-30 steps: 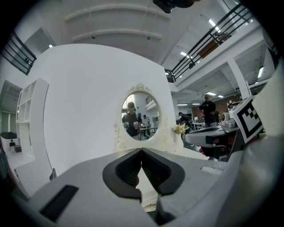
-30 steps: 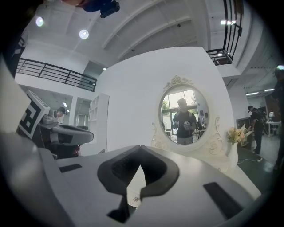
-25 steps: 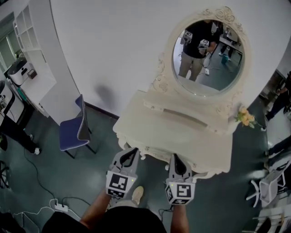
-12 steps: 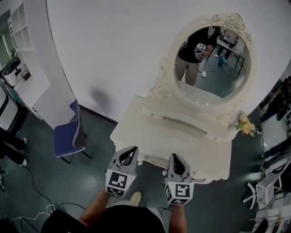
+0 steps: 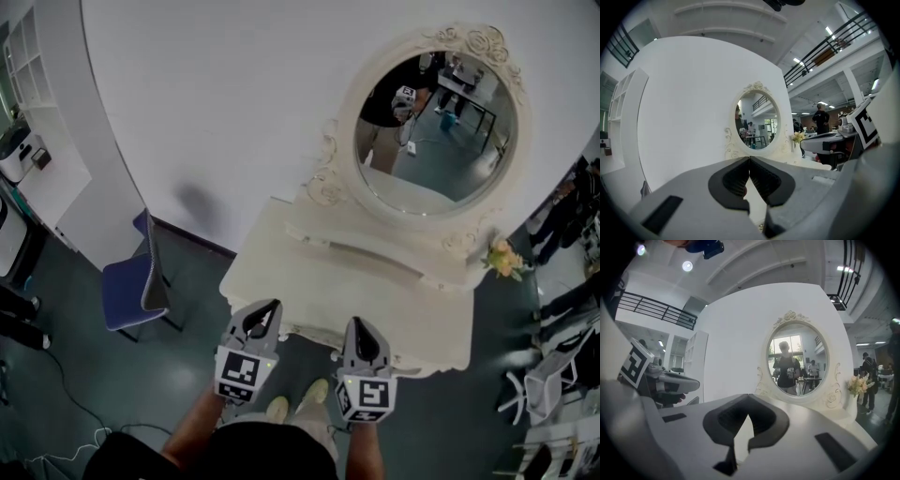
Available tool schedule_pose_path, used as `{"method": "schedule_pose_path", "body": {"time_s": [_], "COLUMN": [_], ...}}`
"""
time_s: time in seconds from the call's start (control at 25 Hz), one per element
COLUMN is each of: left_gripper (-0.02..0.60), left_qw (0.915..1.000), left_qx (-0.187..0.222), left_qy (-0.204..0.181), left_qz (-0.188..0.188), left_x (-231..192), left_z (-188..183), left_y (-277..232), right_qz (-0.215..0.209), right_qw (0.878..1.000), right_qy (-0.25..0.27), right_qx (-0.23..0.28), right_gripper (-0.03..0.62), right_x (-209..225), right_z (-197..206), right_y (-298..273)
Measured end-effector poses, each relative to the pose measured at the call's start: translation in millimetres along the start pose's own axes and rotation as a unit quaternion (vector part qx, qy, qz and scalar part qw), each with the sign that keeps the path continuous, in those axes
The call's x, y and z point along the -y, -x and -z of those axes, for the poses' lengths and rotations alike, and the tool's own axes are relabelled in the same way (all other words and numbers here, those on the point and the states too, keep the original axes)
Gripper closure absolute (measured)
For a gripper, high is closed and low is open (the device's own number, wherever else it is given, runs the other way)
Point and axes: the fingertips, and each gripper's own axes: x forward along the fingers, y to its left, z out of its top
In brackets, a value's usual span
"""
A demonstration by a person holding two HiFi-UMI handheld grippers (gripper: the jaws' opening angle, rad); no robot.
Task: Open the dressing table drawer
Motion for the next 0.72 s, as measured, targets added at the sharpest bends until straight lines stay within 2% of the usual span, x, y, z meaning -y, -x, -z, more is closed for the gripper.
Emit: {"method": "schedule_pose_path", "body": {"time_s": [0.32, 0.52, 0.72], "left_gripper": [0.578, 0.578, 0.578], "left_qw": [1.0, 0.9998, 0.999], "left_qx": [-0.004, -0.014, -0.031], "left_qy": [0.006, 0.011, 0.015], "left_qz": [-0.005, -0.013, -0.027], "left_x": [-5.1, -15.1, -32.9], "left_z": [1.8, 6.2, 14.8], "left_y": [-30.7, -63.5, -98.3], "right_qz": [-0.008, -0.017, -0.035], "right_qw": [1.0, 1.0, 0.999], "right_qy": [-0.002, -0.004, -0.013], "right_qx": [-0.004, -0.004, -0.017], "right_gripper": [0.597, 0.597, 0.597], "right_x": [17.0, 32.6, 45.7], "right_z": [2.8, -1.6, 12.4], "right_y": [-28.6, -65.1, -106.8]}}
